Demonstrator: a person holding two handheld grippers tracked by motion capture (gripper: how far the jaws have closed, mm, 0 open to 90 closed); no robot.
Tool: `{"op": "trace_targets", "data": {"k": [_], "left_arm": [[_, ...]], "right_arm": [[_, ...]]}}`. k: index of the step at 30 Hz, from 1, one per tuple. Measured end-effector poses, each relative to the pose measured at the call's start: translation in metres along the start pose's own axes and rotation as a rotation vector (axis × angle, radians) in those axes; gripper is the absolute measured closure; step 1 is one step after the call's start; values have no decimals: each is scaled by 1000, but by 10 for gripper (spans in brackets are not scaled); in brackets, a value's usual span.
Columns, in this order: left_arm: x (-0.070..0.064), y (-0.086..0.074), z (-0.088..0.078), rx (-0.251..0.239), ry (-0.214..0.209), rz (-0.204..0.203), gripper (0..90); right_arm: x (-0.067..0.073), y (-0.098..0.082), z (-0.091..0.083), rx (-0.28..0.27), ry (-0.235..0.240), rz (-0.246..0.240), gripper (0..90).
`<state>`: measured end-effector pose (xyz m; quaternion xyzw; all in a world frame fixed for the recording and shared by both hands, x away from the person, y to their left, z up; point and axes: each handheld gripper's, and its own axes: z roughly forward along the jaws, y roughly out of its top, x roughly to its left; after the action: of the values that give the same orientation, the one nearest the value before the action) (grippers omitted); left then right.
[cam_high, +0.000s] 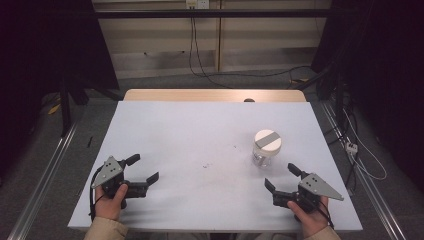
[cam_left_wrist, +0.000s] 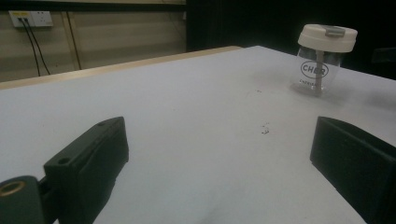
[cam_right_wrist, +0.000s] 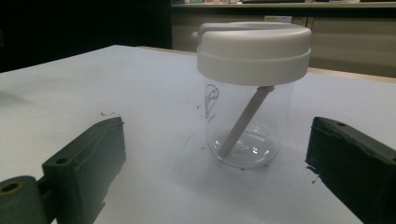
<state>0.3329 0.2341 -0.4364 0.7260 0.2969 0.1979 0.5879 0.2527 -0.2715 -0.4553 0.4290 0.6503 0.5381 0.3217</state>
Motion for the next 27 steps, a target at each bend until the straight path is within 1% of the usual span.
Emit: {"op": "trace_targets", "data": {"k": [3,4,8,11,17,19,21,23,24,27], "left_arm": [[0,0,-1,-5,2,0,41],[0,0,-2,-6,19,12,41],[0,1,-2,-18,14,0,41],[1,0,-1,-13,12,0,41],[0,0,-1,-16,7,3,41],[0,0,-1,-15,6,3,41],[0,0,-1,-13,5,5,41],[0,0,-1,-15,3,1,41],[0,0,-1,-16,2,1,41],[-1,0,-1,-17,0,0,41]], "right_arm": [[-1,1,1,0,-8,-2,44],[-1,1,1,1,-11,-5,43],[-1,2,3,4,-15,-13,43],[-1,2,5,12,-18,-16,43],[-5,3,10,19,-42,-9,43],[-6,5,12,17,-55,-5,44],[-7,7,17,14,-54,-6,45],[-8,7,22,26,-59,-17,45],[-7,8,25,31,-55,-12,45],[-7,9,32,43,-56,-22,45]]}}
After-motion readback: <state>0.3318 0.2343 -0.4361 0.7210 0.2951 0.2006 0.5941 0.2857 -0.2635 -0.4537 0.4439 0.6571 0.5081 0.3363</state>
